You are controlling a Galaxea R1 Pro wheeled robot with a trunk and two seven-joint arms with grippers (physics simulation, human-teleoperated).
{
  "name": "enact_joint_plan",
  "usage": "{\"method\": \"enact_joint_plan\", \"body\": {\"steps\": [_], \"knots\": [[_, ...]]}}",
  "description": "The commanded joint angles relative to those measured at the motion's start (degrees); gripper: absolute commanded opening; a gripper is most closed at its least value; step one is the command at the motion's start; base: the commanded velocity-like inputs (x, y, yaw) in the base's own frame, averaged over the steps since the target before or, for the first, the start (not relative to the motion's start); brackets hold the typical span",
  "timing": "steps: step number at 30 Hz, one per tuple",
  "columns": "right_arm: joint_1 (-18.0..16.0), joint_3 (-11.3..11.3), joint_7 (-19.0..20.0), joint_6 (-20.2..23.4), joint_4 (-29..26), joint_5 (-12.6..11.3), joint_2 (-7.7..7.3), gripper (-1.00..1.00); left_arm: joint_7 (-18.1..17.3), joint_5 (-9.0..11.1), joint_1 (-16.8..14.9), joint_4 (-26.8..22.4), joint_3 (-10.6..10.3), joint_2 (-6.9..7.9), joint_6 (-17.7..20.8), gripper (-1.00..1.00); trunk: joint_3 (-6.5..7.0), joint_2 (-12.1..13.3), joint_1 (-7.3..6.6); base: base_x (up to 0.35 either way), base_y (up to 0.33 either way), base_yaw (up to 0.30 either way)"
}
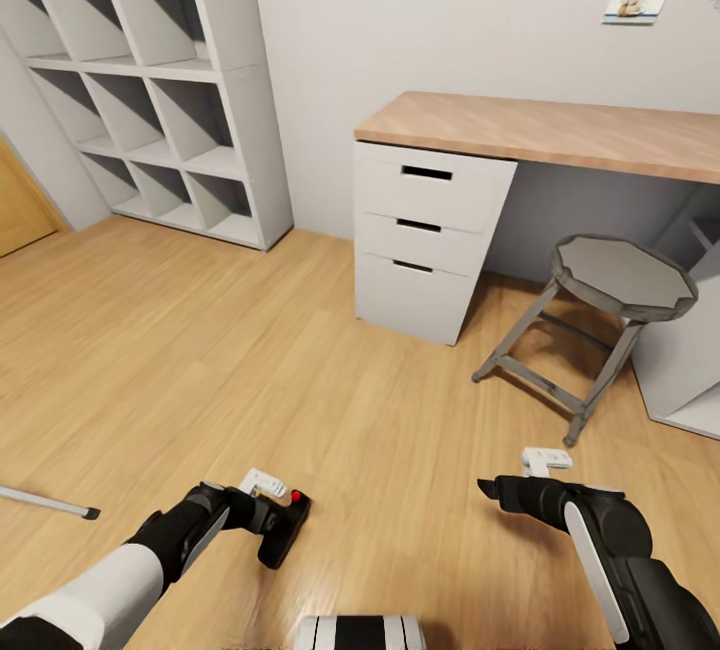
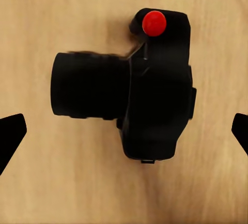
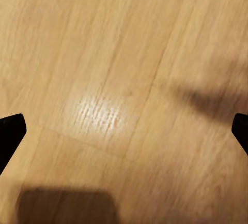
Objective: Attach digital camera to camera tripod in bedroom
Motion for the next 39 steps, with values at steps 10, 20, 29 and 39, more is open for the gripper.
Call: {"method": "enact_joint_plan", "body": {"steps": [10,20,29,39], "knots": [[-0.21,1.80,-0.26,0.34,-1.95,-0.57,0.06,1.00,-0.13,0.51,-0.10,-0.12,-0.69,-0.10,-1.80,1.00,-2.27,-0.15,0.24,0.000,0.000,0.000],[-0.64,6.31,-0.26,0.42,-3.55,-0.54,0.08,1.00,-2.37,0.39,-0.59,-0.12,-0.84,-0.40,-2.85,1.00,-3.37,-0.22,0.37,0.000,0.000,0.000],[-0.71,7.62,-0.27,0.44,-3.82,-0.54,0.06,1.00,-3.33,0.39,-1.47,-0.12,-0.87,-0.59,-2.98,1.00,-3.37,-0.22,0.37,0.000,0.000,0.000],[-0.73,8.39,-0.45,0.44,-3.89,-0.54,0.08,1.00,-3.73,0.39,-2.79,-0.12,-1.57,-0.64,-2.97,1.00,-5.15,-0.33,0.58,0.000,0.000,0.000]]}}
